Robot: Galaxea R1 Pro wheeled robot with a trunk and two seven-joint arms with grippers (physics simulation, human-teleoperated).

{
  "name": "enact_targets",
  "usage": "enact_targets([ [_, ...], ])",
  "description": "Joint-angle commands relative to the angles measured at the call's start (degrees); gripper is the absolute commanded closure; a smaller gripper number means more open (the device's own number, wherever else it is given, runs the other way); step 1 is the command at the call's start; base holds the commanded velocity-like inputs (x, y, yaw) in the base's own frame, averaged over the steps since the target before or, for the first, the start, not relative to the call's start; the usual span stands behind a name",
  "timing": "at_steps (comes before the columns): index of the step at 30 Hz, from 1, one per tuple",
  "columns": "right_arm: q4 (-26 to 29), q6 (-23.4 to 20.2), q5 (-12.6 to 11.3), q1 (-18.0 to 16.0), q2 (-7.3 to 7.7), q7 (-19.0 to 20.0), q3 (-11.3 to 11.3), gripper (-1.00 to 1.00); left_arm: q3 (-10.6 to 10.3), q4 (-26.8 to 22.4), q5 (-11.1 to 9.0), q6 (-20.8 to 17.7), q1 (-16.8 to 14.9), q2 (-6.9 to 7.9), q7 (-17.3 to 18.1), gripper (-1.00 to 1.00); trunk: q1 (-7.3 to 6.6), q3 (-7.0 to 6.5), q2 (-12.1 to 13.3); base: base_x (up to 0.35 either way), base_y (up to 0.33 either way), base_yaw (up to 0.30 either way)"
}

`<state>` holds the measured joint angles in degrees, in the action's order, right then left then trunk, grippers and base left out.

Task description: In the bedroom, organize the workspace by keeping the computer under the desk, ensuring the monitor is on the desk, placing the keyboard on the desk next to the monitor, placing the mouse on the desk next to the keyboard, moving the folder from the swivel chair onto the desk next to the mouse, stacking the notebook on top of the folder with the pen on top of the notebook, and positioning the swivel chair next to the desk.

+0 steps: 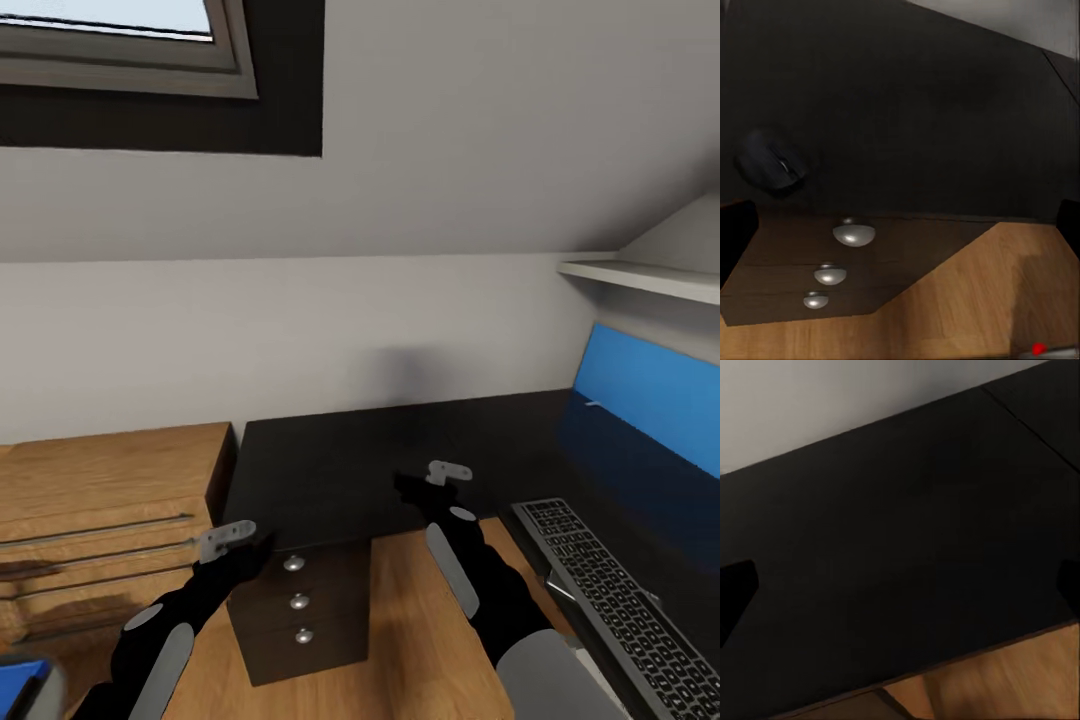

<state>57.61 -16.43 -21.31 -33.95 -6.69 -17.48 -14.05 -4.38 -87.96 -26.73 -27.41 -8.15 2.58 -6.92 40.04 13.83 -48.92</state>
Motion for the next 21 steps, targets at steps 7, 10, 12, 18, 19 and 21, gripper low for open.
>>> enact_targets([
  [7, -1.45, -0.1, -0.48, -0.06, 0.06, -0.53, 5.91, -1.0, -0.12, -0.11, -0.61, -0.19, -0.03, 0.06, -0.55, -1.0, 0.02, 0.09, -0.07, 0.006, 0.0, -0.294],
  [10, -1.6, -0.08, -0.48, -0.06, 0.08, -0.53, 6.67, -1.0, -0.11, -0.11, -0.61, -0.19, -0.03, 0.06, -0.55, -1.0, 0.02, 0.09, -0.07, 0.001, 0.0, -0.294],
  [12, -1.67, -0.09, -0.48, -0.06, 0.05, -0.53, 6.97, -1.0, -0.11, -0.11, -0.61, -0.19, -0.03, 0.06, -0.55, -1.0, 0.02, 0.09, -0.07, 0.0, 0.0, -0.294],
  [18, -1.71, -0.01, -0.4, -0.06, 0.02, -0.51, 7.12, -1.0, -0.13, -0.11, -0.61, -0.19, -0.03, 0.06, -0.55, -1.0, 0.02, 0.09, -0.07, 0.0, 0.0, -0.294],
  [19, -1.71, -0.01, -0.4, -0.06, 0.01, -0.5, 7.12, -1.0, -0.14, -0.11, -0.61, -0.19, -0.03, 0.06, -0.55, -1.0, 0.02, 0.09, -0.07, 0.0, 0.0, -0.294],
  [21, -1.71, -0.01, -0.4, -0.06, 0.01, -0.48, 7.11, -1.0, -0.14, -0.11, -0.61, -0.19, -0.03, 0.06, -0.55, -1.0, 0.02, 0.09, -0.07, 0.0, 0.0, -0.294],
])
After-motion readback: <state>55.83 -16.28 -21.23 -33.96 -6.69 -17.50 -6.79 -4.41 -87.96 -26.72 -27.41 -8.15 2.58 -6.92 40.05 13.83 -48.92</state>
